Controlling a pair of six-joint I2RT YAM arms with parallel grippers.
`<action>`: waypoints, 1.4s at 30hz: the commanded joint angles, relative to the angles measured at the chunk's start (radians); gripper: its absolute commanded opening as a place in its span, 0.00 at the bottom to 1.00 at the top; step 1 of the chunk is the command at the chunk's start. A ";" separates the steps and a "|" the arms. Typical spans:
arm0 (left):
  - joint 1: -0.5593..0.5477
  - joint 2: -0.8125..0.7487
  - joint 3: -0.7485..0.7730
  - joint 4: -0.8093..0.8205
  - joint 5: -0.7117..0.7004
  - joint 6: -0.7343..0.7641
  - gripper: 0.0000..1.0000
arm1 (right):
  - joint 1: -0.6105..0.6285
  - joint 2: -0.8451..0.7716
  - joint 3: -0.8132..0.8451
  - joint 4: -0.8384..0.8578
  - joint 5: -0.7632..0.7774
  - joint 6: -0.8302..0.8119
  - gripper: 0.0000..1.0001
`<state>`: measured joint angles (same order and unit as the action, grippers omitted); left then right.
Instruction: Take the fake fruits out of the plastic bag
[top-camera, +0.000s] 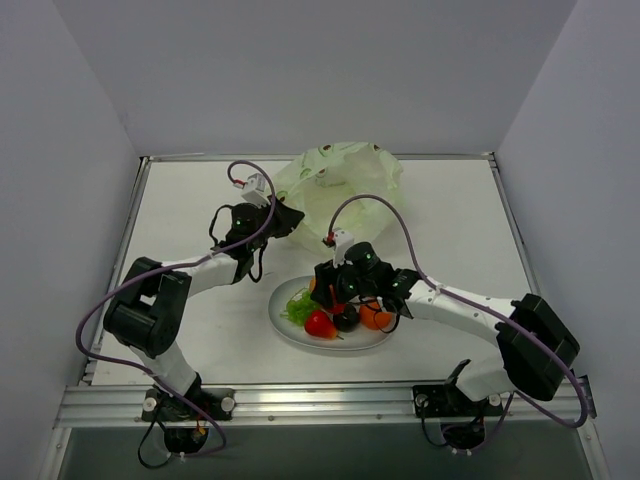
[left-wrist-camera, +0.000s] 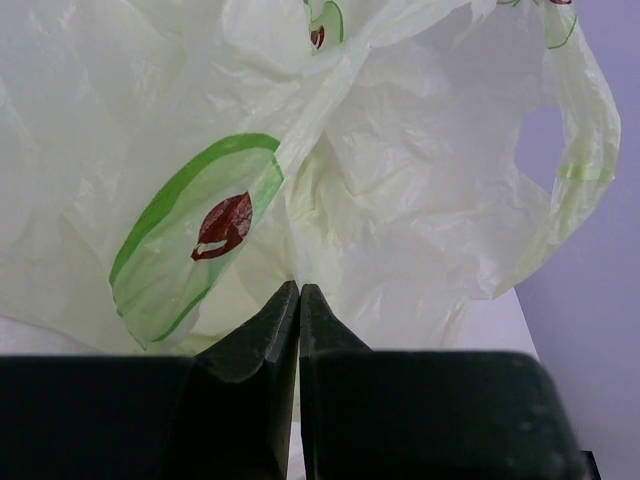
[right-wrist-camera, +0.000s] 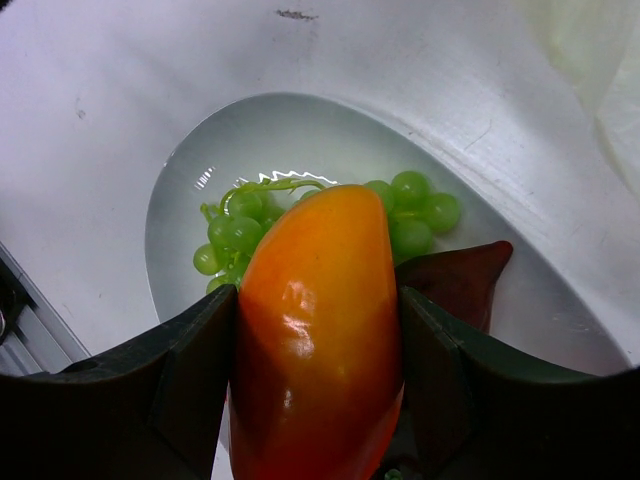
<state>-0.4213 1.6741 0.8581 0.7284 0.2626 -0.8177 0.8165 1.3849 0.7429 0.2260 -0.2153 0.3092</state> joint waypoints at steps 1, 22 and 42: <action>-0.004 -0.042 0.048 0.000 -0.005 0.022 0.02 | 0.023 0.012 -0.004 0.030 -0.013 -0.022 0.34; -0.010 -0.088 0.030 -0.040 -0.023 0.040 0.02 | 0.055 -0.296 0.033 -0.070 0.137 -0.022 0.76; -0.031 -0.132 0.041 -0.122 -0.056 0.072 0.05 | 0.055 -0.774 -0.040 -0.106 0.708 0.099 0.12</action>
<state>-0.4446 1.6016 0.8581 0.6163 0.2184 -0.7677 0.8658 0.6430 0.7296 0.1055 0.3367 0.3786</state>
